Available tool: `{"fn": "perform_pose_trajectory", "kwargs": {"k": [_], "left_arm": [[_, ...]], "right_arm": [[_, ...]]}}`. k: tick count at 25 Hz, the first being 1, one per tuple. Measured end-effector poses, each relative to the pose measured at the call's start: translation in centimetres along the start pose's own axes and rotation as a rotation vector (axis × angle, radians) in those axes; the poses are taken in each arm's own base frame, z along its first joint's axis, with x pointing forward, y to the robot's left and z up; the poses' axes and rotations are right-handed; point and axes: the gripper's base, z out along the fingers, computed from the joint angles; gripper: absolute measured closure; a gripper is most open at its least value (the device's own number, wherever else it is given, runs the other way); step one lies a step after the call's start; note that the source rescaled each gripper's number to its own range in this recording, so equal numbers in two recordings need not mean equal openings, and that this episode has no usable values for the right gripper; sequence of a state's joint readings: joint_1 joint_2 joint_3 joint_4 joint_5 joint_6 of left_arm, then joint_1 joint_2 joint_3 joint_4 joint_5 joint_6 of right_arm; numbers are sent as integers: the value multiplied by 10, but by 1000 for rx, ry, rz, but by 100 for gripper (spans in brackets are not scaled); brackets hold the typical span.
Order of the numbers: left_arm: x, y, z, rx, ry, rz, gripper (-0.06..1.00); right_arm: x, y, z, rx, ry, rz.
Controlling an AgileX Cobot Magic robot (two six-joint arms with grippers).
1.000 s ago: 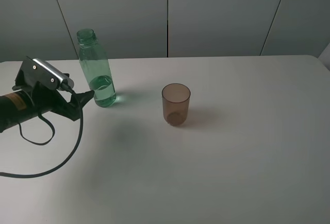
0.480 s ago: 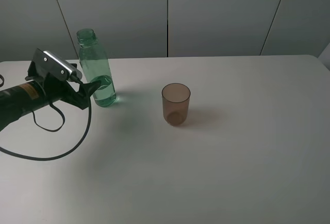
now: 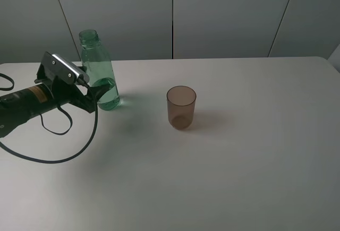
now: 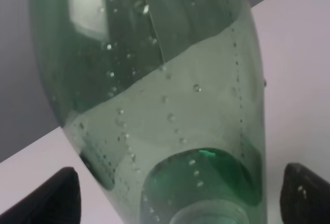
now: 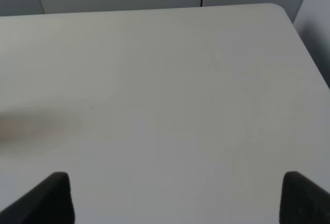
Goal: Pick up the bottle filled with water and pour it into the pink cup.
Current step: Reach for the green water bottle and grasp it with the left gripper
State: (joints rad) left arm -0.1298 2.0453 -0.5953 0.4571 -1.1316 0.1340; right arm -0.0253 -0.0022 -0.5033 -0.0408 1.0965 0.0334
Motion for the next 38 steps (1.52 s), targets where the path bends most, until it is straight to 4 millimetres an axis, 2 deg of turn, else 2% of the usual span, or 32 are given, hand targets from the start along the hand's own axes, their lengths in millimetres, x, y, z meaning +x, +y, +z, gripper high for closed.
{"fn": "perform_pose_trajectory", "kwargs": {"k": [8, 13, 20, 28, 38], "left_arm": [[-1, -1, 0, 3, -8, 0, -2], [-5, 0, 8, 7, -31, 12, -2], [4, -4, 23, 27, -23, 10, -2], [5, -4, 37, 35, -41, -12, -2], [6, -6, 38, 42, -46, -26, -2]], "right_arm": [[0, 0, 0, 0, 0, 0], [0, 0, 0, 0, 0, 0], [0, 0, 0, 0, 0, 0], [0, 0, 0, 0, 0, 0], [0, 0, 0, 0, 0, 0]]}}
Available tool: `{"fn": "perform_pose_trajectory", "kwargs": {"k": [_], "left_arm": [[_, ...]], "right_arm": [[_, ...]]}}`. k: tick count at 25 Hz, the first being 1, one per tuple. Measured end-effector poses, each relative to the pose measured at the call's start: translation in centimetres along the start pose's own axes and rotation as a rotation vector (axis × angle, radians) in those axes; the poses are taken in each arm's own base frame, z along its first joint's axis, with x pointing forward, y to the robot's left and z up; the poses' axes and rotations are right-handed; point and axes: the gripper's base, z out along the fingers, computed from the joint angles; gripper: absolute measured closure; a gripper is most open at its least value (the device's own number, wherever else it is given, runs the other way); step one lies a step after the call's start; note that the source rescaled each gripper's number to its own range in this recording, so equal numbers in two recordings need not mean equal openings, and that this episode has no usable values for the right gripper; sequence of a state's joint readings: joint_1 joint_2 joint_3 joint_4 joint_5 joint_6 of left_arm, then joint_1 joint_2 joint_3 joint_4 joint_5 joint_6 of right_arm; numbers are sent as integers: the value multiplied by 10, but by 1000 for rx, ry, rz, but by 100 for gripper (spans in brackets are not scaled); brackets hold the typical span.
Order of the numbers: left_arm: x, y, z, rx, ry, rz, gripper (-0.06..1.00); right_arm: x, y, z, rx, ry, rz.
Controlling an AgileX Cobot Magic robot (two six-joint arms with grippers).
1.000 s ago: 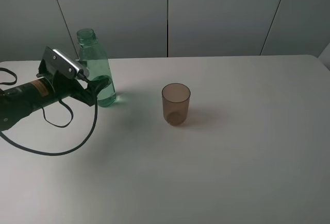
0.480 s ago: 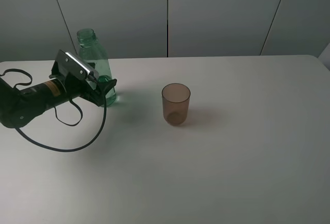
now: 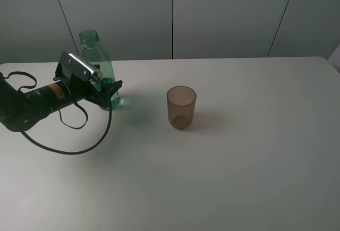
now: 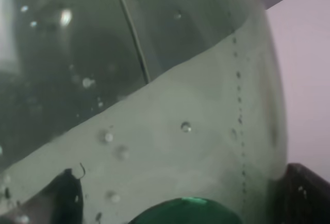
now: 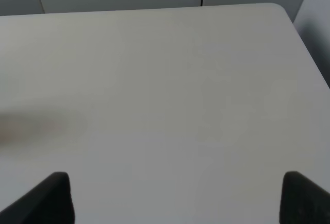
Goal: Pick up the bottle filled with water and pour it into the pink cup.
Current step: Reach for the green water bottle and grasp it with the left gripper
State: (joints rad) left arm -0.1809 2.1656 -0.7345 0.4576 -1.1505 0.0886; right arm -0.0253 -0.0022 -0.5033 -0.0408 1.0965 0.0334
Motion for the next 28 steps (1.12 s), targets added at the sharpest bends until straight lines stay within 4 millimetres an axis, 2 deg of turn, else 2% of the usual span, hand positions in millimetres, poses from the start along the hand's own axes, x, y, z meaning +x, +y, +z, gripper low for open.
{"fn": "perform_pose_trajectory", "kwargs": {"k": [18, 19, 20, 21, 22, 23, 28], "left_arm": [[-3, 3, 4, -5, -21, 6, -2], [-3, 3, 4, -5, -21, 6, 5], [-2, 2, 4, -4, -20, 6, 27], [-2, 3, 4, -6, -20, 5, 61], [-2, 3, 4, -6, -20, 0, 81], [-2, 2, 4, -4, -18, -1, 92], [-2, 0, 5, 0, -21, 0, 93]], "right_arm": [[0, 0, 0, 0, 0, 0], [0, 0, 0, 0, 0, 0], [0, 0, 0, 0, 0, 0], [0, 0, 0, 0, 0, 0], [0, 0, 0, 0, 0, 0], [0, 0, 0, 0, 0, 0], [0, 0, 0, 0, 0, 0]]}}
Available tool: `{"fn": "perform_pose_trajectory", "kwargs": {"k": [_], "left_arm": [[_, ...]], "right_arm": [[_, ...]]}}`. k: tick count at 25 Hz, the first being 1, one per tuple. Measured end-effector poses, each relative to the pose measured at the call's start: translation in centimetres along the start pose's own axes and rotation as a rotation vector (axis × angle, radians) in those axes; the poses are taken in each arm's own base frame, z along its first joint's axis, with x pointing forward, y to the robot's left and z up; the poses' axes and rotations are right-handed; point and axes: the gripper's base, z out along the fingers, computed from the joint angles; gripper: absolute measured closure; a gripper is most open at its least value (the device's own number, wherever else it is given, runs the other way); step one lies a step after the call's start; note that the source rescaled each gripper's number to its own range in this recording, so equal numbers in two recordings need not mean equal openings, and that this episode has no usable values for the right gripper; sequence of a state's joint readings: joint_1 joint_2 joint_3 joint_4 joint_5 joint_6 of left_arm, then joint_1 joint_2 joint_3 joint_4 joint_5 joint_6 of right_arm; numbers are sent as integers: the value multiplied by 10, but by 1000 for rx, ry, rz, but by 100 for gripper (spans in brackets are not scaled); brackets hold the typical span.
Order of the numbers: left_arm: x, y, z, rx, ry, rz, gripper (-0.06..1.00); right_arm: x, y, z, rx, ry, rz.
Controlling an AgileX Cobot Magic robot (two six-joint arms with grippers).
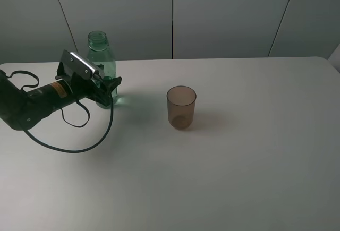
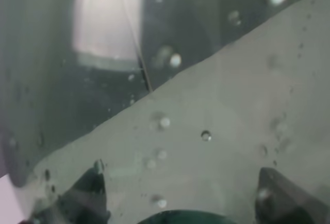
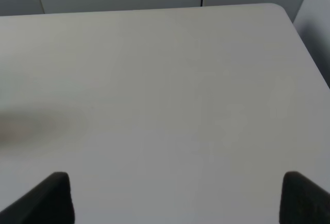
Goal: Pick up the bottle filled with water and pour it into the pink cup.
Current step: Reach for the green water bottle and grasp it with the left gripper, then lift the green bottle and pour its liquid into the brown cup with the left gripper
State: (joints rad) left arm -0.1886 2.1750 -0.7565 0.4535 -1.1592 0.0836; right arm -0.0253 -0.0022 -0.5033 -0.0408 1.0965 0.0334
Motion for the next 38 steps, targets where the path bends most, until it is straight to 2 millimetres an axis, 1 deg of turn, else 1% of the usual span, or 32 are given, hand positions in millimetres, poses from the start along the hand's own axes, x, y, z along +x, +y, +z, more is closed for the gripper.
{"fn": "perform_pose_trajectory", "kwargs": {"k": [6, 12, 15, 20, 25, 31, 35, 38], "left_arm": [[0, 1, 2, -1, -9, 2, 93], [-14, 9, 17, -1, -74, 53, 93], [-26, 13, 29, 16, -106, 109, 94], [-52, 23, 50, 56, -173, 221, 94], [-77, 29, 70, 109, -204, 388, 94], [-103, 24, 85, 210, -266, 574, 94], [-109, 15, 91, 260, -268, 708, 94], [-115, 7, 97, 284, -285, 765, 94]], "right_arm": [[0, 0, 0, 0, 0, 0], [0, 0, 0, 0, 0, 0], [0, 0, 0, 0, 0, 0], [0, 0, 0, 0, 0, 0], [0, 0, 0, 0, 0, 0], [0, 0, 0, 0, 0, 0], [0, 0, 0, 0, 0, 0], [0, 0, 0, 0, 0, 0]]}}
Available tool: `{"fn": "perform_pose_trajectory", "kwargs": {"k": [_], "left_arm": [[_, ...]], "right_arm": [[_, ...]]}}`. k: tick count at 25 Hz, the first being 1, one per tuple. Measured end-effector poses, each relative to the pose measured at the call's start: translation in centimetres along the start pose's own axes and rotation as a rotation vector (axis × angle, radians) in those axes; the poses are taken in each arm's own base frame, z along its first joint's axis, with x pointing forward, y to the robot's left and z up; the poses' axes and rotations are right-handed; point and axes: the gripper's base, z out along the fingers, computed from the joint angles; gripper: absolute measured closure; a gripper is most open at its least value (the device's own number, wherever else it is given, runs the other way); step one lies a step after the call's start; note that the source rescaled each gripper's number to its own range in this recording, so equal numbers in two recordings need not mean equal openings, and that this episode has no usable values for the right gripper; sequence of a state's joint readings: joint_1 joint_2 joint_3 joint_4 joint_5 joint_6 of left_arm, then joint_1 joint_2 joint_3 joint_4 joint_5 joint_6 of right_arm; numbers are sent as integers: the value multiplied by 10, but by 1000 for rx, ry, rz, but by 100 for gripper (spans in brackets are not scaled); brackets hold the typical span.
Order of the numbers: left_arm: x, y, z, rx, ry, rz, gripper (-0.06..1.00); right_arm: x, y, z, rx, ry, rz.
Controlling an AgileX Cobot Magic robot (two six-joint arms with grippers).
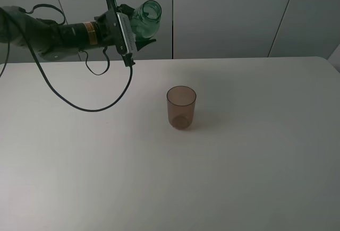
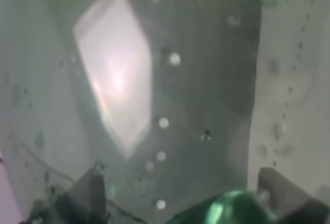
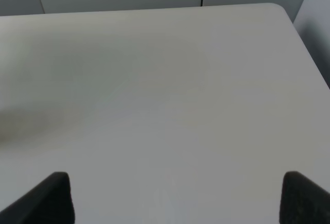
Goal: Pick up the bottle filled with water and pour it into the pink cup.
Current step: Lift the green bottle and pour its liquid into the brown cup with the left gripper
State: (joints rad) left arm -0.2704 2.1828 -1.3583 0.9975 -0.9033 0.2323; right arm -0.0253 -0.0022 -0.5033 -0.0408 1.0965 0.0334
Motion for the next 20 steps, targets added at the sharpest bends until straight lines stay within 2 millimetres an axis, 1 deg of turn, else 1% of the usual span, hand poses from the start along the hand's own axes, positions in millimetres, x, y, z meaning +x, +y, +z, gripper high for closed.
{"fn": "perform_pose_trajectory", "kwargs": {"k": [3, 7, 11, 16, 20], "left_arm": [[-1, -2, 12, 6, -22, 16, 94], [3, -15, 32, 28, -48, 23, 94], [9, -26, 45, 64, -71, 53, 94], [21, -37, 51, 82, -70, 115, 94], [24, -42, 52, 102, -70, 188, 94]], "right_arm": [[0, 0, 0, 0, 0, 0], [0, 0, 0, 0, 0, 0], [0, 0, 0, 0, 0, 0], [0, 0, 0, 0, 0, 0], [0, 0, 0, 0, 0, 0]]}}
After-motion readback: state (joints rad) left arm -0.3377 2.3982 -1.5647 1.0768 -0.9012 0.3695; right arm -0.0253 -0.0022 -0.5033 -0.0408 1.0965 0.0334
